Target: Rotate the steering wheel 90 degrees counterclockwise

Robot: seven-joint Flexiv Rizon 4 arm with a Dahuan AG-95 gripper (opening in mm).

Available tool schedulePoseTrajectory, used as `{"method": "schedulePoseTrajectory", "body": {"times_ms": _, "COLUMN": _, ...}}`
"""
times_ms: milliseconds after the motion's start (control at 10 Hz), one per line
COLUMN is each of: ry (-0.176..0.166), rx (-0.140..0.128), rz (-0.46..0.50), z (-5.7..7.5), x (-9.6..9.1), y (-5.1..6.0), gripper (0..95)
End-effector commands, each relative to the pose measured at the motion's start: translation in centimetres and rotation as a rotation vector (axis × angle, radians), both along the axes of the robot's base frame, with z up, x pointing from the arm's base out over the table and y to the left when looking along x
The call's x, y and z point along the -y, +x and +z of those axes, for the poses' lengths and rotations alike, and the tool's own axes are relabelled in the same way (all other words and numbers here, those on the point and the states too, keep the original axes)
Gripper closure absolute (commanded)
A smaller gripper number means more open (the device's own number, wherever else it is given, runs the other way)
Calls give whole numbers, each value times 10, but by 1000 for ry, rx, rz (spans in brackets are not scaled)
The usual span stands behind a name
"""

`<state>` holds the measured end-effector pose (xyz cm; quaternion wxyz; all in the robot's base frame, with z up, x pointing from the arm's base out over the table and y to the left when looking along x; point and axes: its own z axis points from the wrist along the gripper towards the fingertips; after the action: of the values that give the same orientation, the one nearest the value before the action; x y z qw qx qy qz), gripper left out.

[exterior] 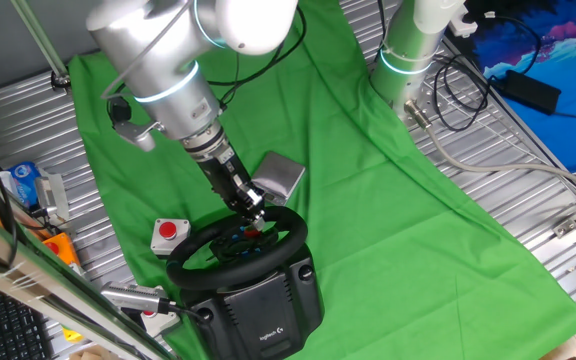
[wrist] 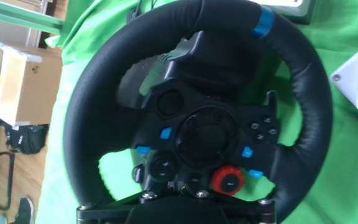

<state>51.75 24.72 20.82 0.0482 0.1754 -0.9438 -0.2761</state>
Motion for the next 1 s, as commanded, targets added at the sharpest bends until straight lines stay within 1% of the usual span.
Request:
{"method": "schedulePoseTrajectory", "body": {"times_ms": 100, "ry": 15, "rx": 7, "rz": 2, "z": 0, "x": -3, "y": -7, "gripper": 950}}
{"method": "schedulePoseTrajectory", "body": {"times_ms": 300, "ry": 23, "rx": 8, "rz": 3, "z": -3, "x": -6, "y": -12, "gripper": 950}}
{"method": "schedulePoseTrajectory", "body": {"times_ms": 400, "ry": 38, "rx": 6, "rz": -2, "z": -5, "x": -8, "y": -16, "gripper": 950}}
{"method": "schedulePoseTrajectory", "body": {"times_ms": 600, "ry": 44, "rx": 10, "rz": -6, "z": -10, "x": -13, "y": -20, "gripper": 950}}
{"method": "schedulePoseTrajectory", "body": {"times_ms": 800, "ry": 45, "rx": 14, "rz": 1, "z": -12, "x": -14, "y": -20, "gripper": 950}}
{"method": "schedulePoseTrajectory", "body": {"times_ms": 1000, "ry": 48, "rx": 18, "rz": 8, "z": -15, "x": -17, "y": -24, "gripper": 950}}
